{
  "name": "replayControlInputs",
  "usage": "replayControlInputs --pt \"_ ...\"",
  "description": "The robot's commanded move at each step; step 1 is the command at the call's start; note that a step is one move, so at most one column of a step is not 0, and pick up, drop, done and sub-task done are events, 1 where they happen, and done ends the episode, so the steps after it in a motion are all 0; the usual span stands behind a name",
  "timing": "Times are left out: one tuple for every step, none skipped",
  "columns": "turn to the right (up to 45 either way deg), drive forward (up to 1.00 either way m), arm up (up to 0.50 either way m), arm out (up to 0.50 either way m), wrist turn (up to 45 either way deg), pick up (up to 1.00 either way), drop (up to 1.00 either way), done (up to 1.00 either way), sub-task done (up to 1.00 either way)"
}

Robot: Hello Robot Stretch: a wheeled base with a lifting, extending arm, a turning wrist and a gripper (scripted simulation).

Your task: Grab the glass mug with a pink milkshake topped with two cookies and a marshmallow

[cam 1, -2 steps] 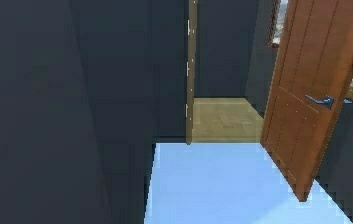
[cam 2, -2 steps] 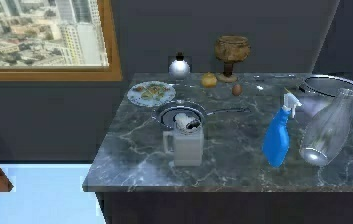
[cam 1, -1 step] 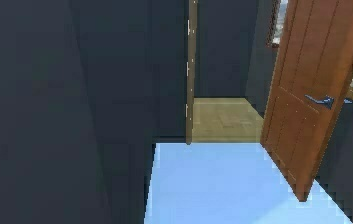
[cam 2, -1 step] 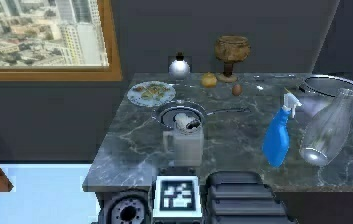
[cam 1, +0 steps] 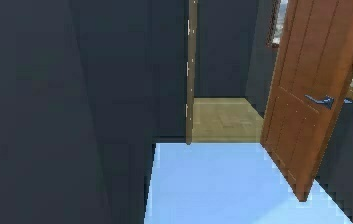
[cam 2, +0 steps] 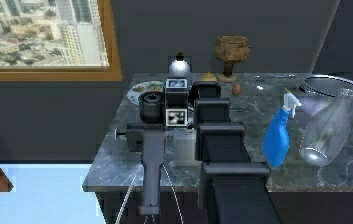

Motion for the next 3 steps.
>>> replayControlInputs --pt "0.0 0.0 0.0 0.0 45.0 0.0 0.0 0.0 0.0" --pt "0.0 0.0 0.0 0.0 45.0 0.0 0.0 0.0 0.0" --pt "0.0 0.0 0.0 0.0 45.0 0.0 0.0 0.0 0.0"
